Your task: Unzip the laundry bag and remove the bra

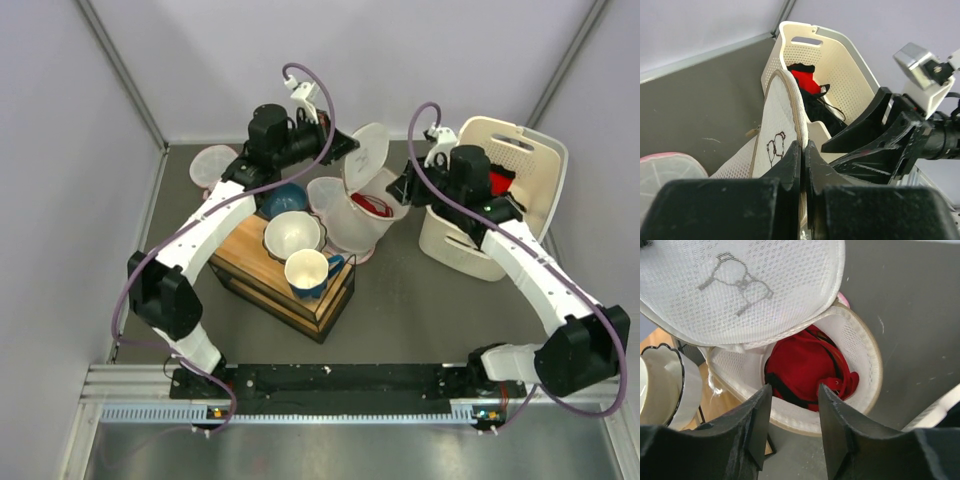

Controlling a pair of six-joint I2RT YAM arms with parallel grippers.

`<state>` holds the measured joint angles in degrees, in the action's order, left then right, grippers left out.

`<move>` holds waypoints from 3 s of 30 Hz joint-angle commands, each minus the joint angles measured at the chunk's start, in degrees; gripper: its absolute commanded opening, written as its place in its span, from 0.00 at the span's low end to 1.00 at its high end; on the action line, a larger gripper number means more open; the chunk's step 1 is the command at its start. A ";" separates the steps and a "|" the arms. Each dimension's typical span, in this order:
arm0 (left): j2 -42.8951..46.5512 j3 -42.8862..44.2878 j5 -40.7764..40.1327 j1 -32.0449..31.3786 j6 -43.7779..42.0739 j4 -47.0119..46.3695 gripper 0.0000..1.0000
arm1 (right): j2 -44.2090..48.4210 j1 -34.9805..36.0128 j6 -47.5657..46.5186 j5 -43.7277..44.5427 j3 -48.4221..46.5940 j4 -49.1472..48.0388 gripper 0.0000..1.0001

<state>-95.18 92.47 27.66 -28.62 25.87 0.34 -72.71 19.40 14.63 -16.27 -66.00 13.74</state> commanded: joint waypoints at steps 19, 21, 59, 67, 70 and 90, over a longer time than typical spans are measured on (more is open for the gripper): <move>-3.87 -7.74 6.26 1.55 3.84 -11.50 0.00 | -24.67 6.35 3.74 3.44 -4.14 1.38 0.51; -4.49 -8.62 6.44 1.64 4.19 -12.38 0.00 | -26.07 6.53 3.82 4.05 -4.14 1.38 0.52; -2.91 -16.00 4.60 4.98 3.84 -14.49 0.00 | 1.59 6.97 4.26 4.40 1.40 -3.37 0.00; -2.65 -15.65 4.95 4.98 3.40 -13.43 0.00 | 7.84 7.06 3.65 7.83 -3.52 -4.95 0.00; -2.56 -15.74 5.21 4.98 3.49 -13.70 0.00 | 8.81 7.06 2.95 10.29 -5.54 -5.39 0.00; -1.07 -17.93 5.83 4.98 4.28 -12.73 0.00 | 8.46 -1.03 3.82 14.95 -19.61 -7.85 0.00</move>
<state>-99.35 75.13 32.36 -23.57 30.11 -10.66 -65.04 19.84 17.87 -3.16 -81.73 9.47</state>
